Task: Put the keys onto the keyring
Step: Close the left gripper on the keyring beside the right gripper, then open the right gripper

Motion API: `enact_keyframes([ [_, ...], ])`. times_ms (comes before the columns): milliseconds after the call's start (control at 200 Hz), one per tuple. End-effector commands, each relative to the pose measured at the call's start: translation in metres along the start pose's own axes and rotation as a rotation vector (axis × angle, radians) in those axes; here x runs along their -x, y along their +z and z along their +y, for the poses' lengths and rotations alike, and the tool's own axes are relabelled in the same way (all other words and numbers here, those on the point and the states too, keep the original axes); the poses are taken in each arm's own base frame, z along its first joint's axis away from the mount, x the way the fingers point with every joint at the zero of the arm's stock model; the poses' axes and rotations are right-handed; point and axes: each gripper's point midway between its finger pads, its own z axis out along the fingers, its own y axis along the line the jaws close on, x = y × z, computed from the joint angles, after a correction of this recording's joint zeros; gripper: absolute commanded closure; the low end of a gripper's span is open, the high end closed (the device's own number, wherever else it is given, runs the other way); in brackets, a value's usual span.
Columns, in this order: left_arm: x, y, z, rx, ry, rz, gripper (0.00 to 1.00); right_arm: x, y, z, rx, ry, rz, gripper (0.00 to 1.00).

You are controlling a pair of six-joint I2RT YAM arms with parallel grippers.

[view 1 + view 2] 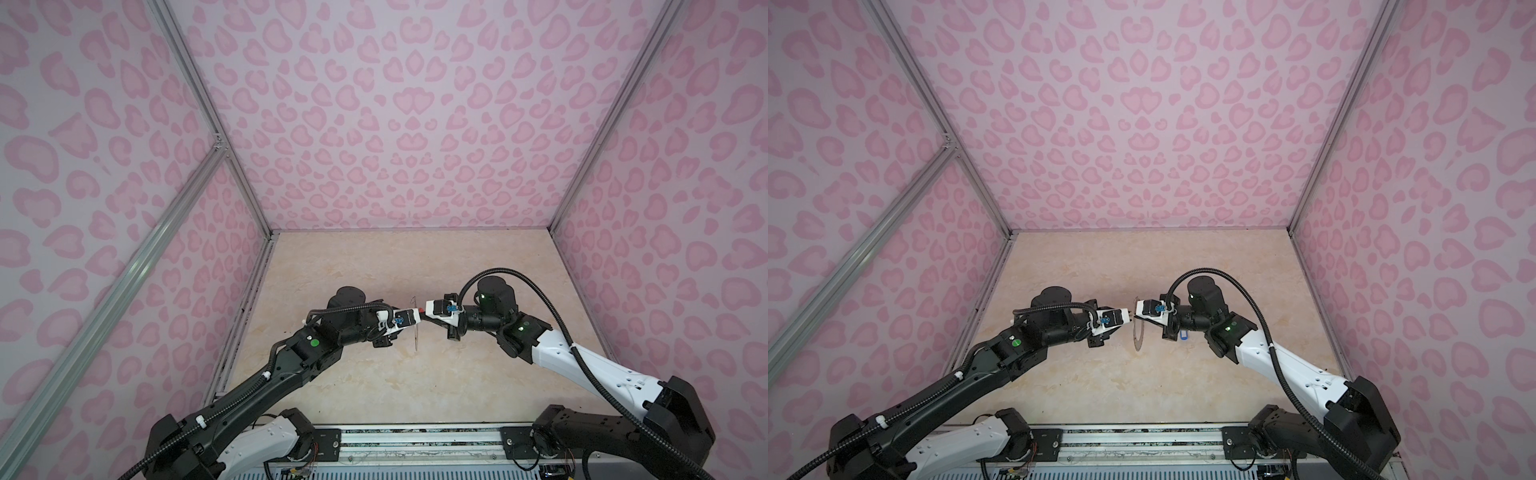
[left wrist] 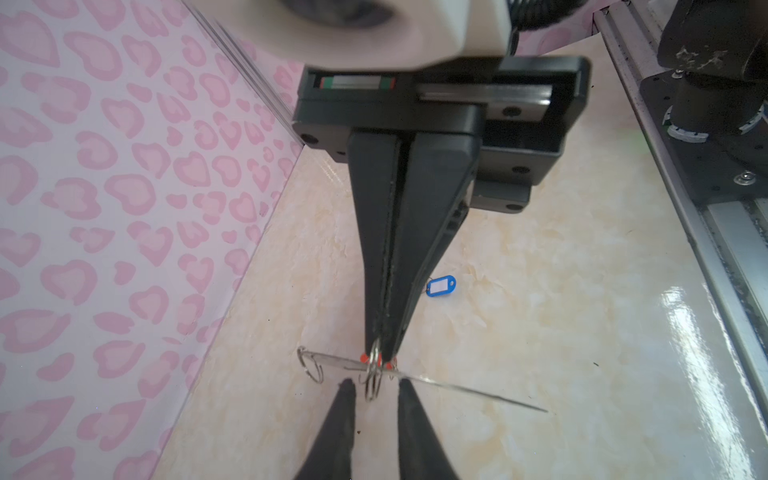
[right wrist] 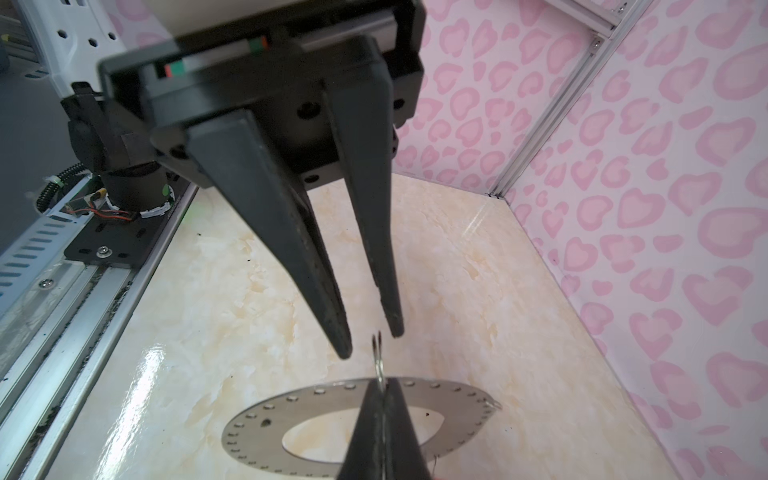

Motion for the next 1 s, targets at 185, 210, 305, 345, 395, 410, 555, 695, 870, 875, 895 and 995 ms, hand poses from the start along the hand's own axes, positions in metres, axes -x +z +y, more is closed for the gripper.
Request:
enact_keyframes([
  [185,0.014,0.001,0.009,0.023,0.0,-0.037,0.97,0.007,-0.001,0.0,0.005,-0.019,-0.012,1.0],
  [210,0.014,0.001,0.009,0.021,0.001,-0.039,0.97,0.007,0.0,0.0,0.006,-0.019,-0.007,1.0],
  [305,0.017,-0.001,0.009,0.02,-0.001,-0.048,0.97,0.0,-0.002,-0.004,-0.024,-0.016,0.04,0.9],
  [345,0.017,-0.001,0.009,0.022,-0.004,-0.05,0.97,-0.005,-0.005,-0.007,-0.049,-0.024,0.069,0.84],
  [395,0.018,-0.002,0.009,0.022,-0.008,-0.055,0.97,-0.009,-0.01,-0.01,-0.085,-0.025,0.09,0.81],
  [410,0.018,-0.003,0.009,0.022,-0.007,-0.056,0.97,-0.011,-0.011,-0.011,-0.1,-0.027,0.097,0.8],
  [555,0.021,-0.004,0.006,0.004,-0.012,-0.07,0.97,-0.015,-0.028,-0.015,-0.171,-0.03,0.116,0.75],
  [695,0.023,-0.003,0.005,-0.014,-0.017,-0.069,0.97,-0.008,-0.033,-0.013,-0.159,-0.016,0.116,0.76],
  [870,0.025,-0.002,0.006,-0.022,-0.019,-0.07,0.97,0.01,-0.03,-0.008,-0.136,-0.012,0.052,0.79],
  [875,0.025,-0.002,0.006,-0.022,-0.019,-0.07,0.97,0.01,-0.03,-0.008,-0.136,-0.012,0.052,0.79],
  [895,0.026,-0.002,0.006,-0.021,-0.019,-0.071,0.97,0.012,-0.029,-0.008,-0.132,-0.011,0.05,0.79],
  [995,0.029,-0.003,0.006,-0.022,-0.02,-0.088,0.97,0.012,-0.023,-0.002,-0.093,-0.003,0.056,0.78],
])
